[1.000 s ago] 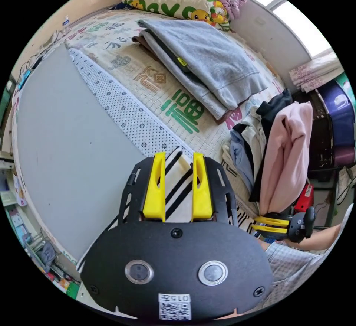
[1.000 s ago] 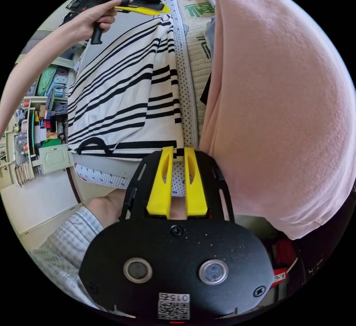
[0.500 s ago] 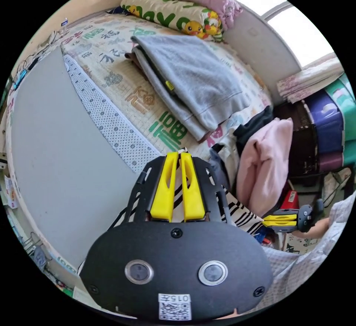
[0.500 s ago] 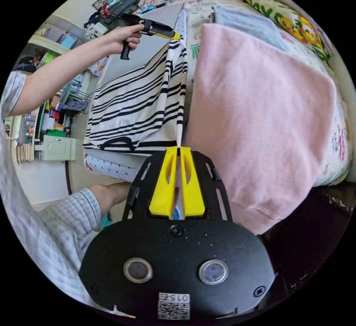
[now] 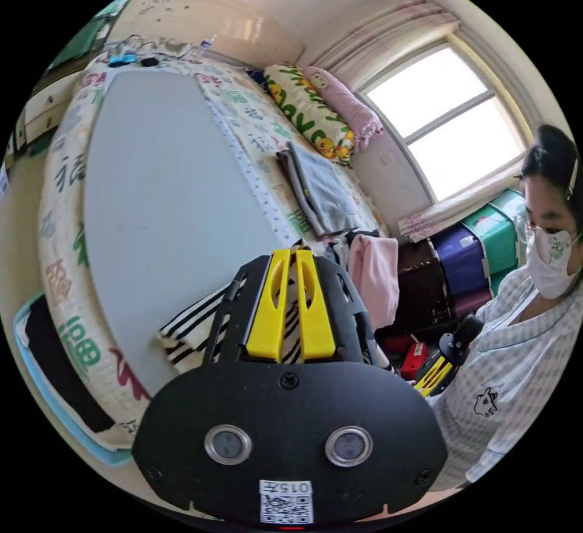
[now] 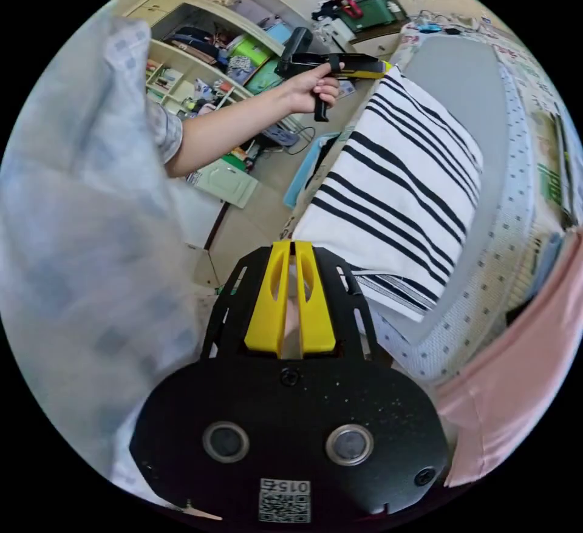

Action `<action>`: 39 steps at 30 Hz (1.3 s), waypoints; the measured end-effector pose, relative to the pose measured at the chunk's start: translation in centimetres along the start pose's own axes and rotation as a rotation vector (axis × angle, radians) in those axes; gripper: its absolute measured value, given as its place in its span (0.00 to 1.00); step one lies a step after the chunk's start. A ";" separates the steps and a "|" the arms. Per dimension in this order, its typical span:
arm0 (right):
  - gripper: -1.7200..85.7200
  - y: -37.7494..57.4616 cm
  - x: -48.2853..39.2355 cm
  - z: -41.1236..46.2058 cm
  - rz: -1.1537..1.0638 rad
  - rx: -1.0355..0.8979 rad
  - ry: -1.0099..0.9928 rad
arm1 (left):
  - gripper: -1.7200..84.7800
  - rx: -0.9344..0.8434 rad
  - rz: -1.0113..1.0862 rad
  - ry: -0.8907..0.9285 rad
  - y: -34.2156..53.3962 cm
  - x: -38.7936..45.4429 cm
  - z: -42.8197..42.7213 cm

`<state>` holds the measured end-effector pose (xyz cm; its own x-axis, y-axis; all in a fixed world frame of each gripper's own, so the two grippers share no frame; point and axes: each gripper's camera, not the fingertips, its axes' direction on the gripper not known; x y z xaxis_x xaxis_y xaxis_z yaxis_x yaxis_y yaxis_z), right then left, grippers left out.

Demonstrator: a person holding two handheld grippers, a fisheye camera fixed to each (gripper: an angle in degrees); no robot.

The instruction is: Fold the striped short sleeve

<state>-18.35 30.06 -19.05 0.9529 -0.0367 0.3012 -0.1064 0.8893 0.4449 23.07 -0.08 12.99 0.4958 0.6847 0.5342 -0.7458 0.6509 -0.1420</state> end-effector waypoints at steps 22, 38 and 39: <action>0.02 -18.8 -3.1 16.3 -0.047 -0.263 0.060 | 0.02 -0.089 -0.151 -0.094 2.8 -7.4 -3.8; 0.03 -28.4 -4.6 24.8 0.084 -0.220 0.191 | 0.02 -0.162 -0.085 -0.282 1.0 -7.9 -4.7; 0.03 -28.8 -4.5 25.5 0.078 -0.231 0.204 | 0.02 -0.166 -0.084 -0.291 0.9 -8.0 -4.7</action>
<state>-26.80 -7.02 -11.68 0.9841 0.1074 0.1417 -0.1367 0.9666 0.2169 20.53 -3.40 4.66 0.3868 0.5201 0.7615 -0.6134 0.7617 -0.2087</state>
